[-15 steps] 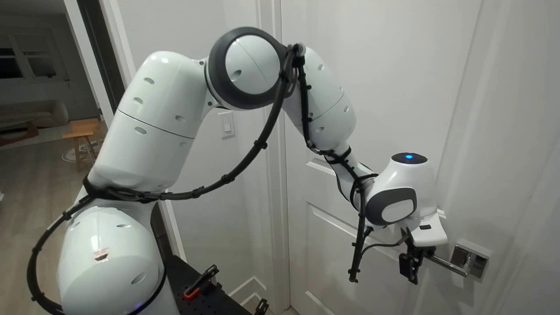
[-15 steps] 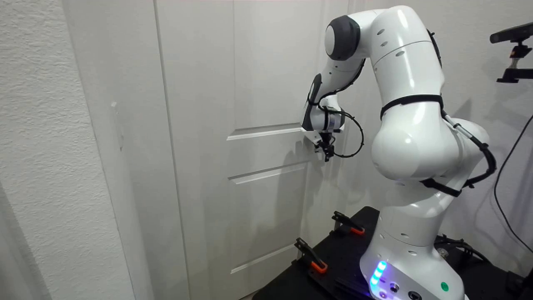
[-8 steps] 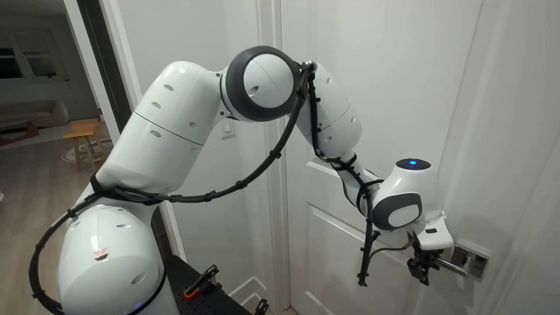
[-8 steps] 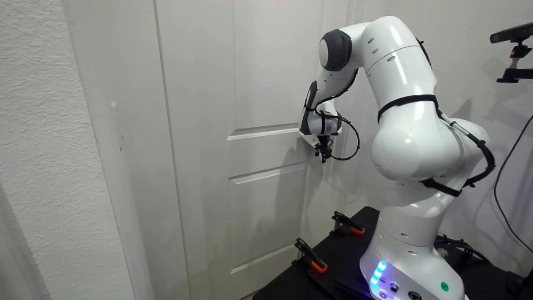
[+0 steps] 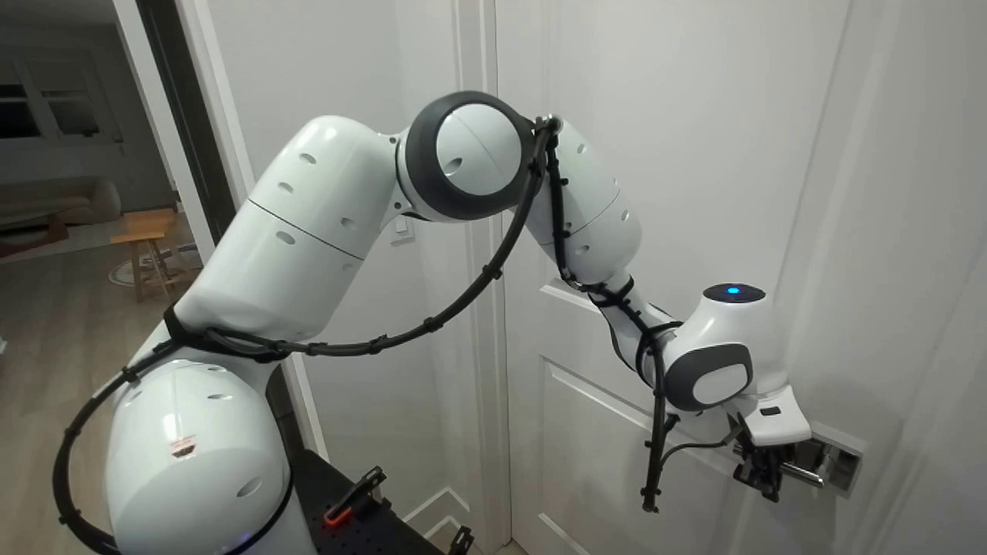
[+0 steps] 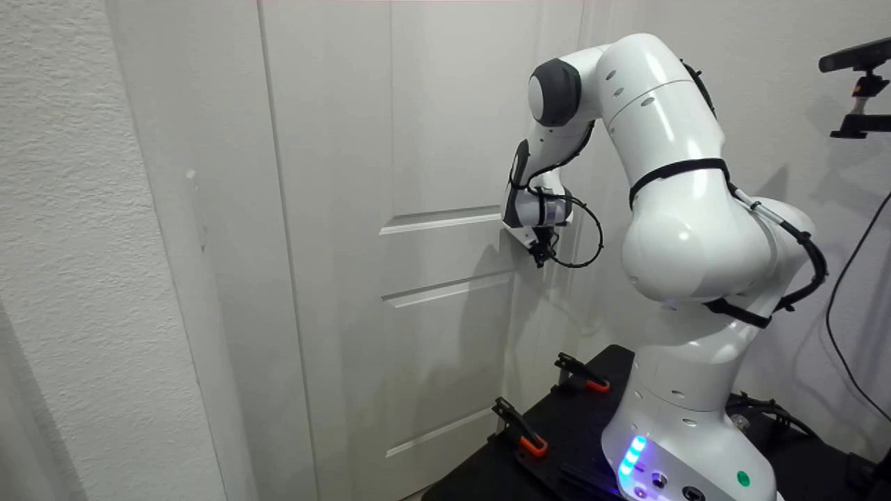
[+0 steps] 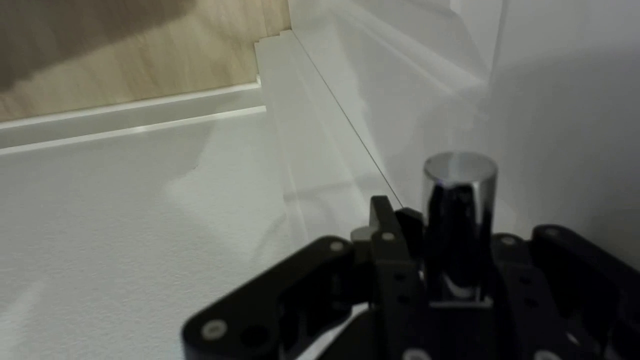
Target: Open the door
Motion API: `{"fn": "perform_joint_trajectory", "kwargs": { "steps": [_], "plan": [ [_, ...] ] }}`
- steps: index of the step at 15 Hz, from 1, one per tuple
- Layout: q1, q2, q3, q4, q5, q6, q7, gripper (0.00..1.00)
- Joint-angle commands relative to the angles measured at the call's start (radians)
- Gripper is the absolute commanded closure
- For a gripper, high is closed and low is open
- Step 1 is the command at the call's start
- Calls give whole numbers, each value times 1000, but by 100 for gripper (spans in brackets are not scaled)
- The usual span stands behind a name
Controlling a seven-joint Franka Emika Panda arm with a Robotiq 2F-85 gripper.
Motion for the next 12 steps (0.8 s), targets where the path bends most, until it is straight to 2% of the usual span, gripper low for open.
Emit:
{"fn": "perform_joint_trajectory", "kwargs": {
  "steps": [1, 6, 12],
  "plan": [
    [41, 47, -59, -15, -2, -22, 22, 100],
    [121, 103, -146, -34, -43, -5, 29, 99],
    [285, 220, -315, -69, -111, 99, 28, 99]
  ]
}}
